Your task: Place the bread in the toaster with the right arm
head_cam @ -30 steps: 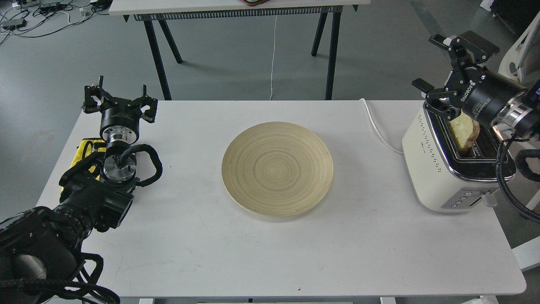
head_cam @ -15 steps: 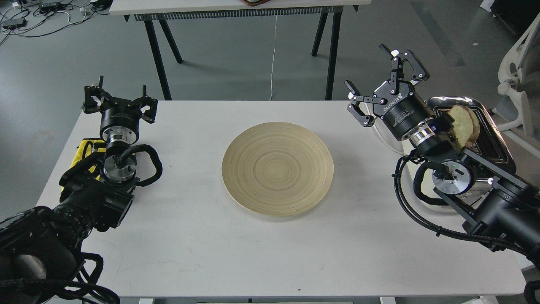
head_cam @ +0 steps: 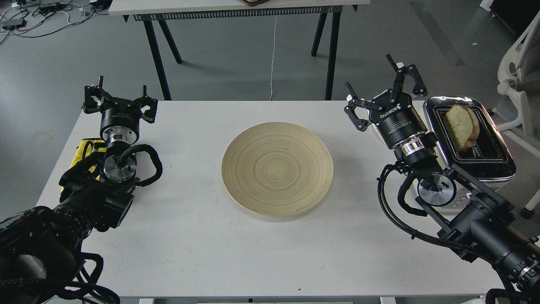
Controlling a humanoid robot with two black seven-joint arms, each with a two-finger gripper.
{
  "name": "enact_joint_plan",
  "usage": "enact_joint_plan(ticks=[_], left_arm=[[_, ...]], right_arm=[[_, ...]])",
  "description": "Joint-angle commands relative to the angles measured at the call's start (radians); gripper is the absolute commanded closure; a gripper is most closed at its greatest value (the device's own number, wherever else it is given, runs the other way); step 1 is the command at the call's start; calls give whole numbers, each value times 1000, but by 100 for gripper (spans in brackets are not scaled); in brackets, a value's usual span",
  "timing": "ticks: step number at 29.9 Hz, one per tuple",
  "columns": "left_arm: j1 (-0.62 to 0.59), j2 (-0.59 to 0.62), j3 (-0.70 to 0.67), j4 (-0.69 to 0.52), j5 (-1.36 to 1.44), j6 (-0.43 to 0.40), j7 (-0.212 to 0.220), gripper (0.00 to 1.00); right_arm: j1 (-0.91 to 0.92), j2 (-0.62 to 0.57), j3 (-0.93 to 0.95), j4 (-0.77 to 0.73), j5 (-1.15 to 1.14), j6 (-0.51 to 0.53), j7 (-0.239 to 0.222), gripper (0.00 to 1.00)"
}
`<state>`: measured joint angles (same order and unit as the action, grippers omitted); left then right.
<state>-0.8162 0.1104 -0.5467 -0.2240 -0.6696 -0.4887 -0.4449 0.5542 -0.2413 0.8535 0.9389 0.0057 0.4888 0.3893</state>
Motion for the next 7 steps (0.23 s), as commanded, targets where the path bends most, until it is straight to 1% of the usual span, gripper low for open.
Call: enact_joint_plan(ticks=[1,5,7], left_arm=[[0,0,-1,0,-1,0,0,0],[0,0,1,0,1,0,0,0],[0,0,-1,0,1,0,0,0]], right_arm=[[0,4,7,-40,0,0,0,1],[-2,4,7,-51,-1,0,0,1],[-7,4,7,-51,-1,0,16,2]])
